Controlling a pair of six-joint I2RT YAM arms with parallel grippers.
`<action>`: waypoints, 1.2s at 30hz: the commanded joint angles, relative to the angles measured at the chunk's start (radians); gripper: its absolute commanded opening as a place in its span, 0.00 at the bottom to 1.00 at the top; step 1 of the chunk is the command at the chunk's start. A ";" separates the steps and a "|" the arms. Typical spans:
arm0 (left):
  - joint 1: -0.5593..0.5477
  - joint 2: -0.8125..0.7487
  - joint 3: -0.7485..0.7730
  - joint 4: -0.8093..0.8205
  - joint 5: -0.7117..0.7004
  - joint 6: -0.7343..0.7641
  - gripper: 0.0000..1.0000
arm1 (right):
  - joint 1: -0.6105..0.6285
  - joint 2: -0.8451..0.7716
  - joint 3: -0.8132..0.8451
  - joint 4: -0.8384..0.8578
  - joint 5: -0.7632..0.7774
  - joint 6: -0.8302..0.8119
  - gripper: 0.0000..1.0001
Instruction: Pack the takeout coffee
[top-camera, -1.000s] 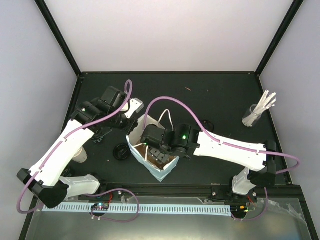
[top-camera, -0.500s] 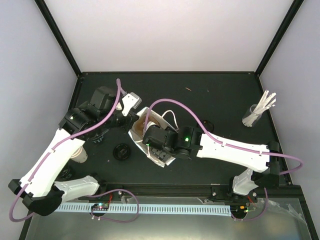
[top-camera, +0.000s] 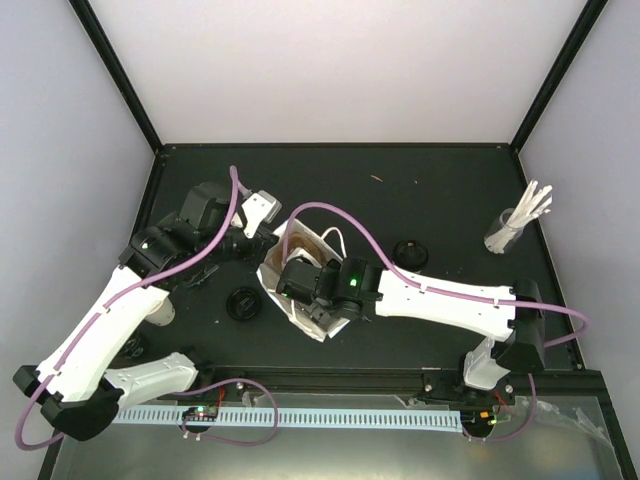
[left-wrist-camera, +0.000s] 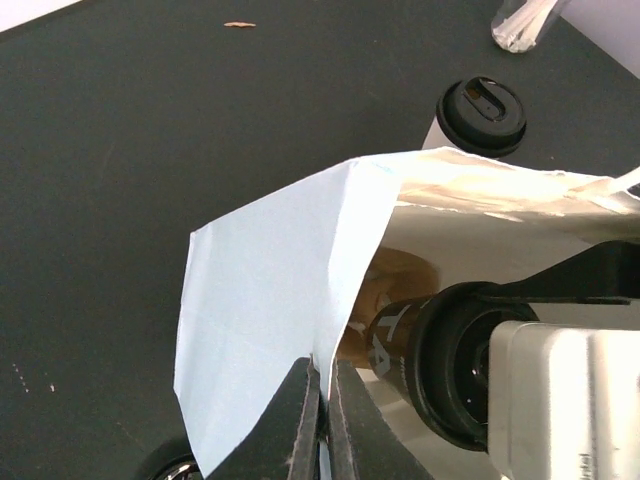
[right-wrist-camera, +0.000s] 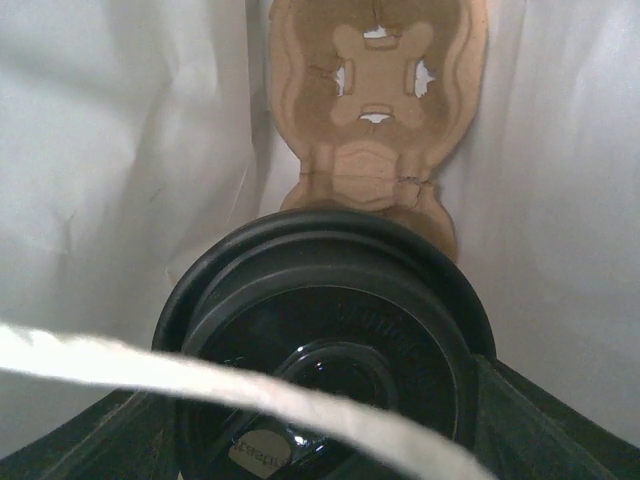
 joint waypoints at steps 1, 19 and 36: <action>-0.008 -0.032 -0.007 0.063 -0.009 -0.036 0.02 | -0.011 0.002 -0.025 0.041 0.020 0.044 0.55; -0.009 -0.107 -0.135 0.154 0.112 -0.080 0.02 | -0.084 -0.026 -0.220 0.200 -0.041 -0.056 0.55; 0.004 -0.191 -0.099 0.142 -0.037 -0.209 0.58 | -0.064 -0.055 -0.197 0.130 -0.018 -0.166 0.54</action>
